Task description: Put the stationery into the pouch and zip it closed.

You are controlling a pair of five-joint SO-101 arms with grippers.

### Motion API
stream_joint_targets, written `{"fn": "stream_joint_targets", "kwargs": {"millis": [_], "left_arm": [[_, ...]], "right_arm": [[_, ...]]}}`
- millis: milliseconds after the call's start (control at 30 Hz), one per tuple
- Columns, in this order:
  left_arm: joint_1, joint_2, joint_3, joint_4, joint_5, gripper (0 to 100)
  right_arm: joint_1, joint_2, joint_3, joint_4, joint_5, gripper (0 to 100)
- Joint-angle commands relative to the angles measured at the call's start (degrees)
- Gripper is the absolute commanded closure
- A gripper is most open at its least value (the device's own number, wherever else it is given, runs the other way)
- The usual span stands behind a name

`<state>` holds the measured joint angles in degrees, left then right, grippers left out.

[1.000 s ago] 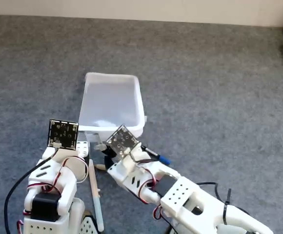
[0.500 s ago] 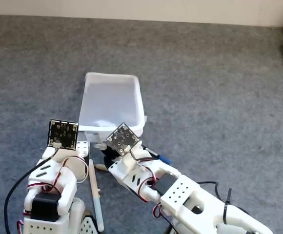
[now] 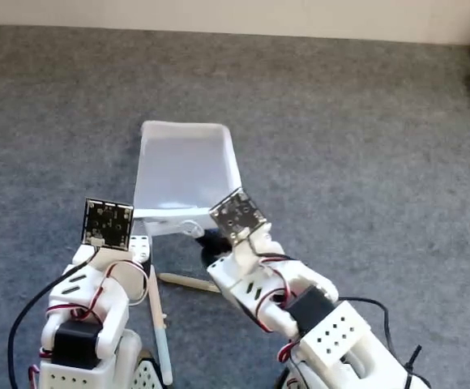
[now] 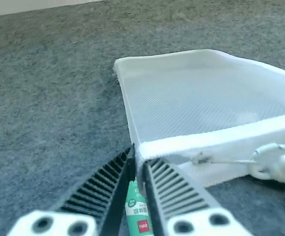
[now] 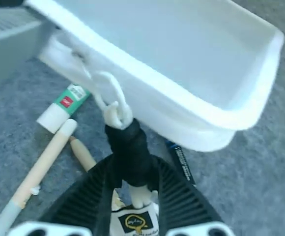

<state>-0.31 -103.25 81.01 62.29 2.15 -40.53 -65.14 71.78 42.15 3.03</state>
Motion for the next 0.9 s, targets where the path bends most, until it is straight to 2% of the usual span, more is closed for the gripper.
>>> {"fn": "stream_joint_targets", "kwargs": {"millis": [0,400,600,733,867], "left_arm": [[-0.7,-0.1,-1.0,-1.1,-0.3,99],[-0.7,-0.1,-1.0,-1.1,-0.3,99],[-0.7,-0.1,-1.0,-1.1,-0.3,99],[-0.7,-0.1,-1.0,-1.1,-0.3,99],[-0.7,-0.1,-1.0,-1.1,-0.3,99]], "right_arm": [[5.5,-1.6,-4.2,2.0,0.5,99.4],[17.8,-1.6,-4.4,4.0,1.1,99.4],[23.3,-1.6,-9.4,9.8,1.1,99.4],[23.5,-1.6,-9.7,10.5,1.1,99.4],[19.6,-1.7,-10.2,12.2,0.9,99.4]]}}
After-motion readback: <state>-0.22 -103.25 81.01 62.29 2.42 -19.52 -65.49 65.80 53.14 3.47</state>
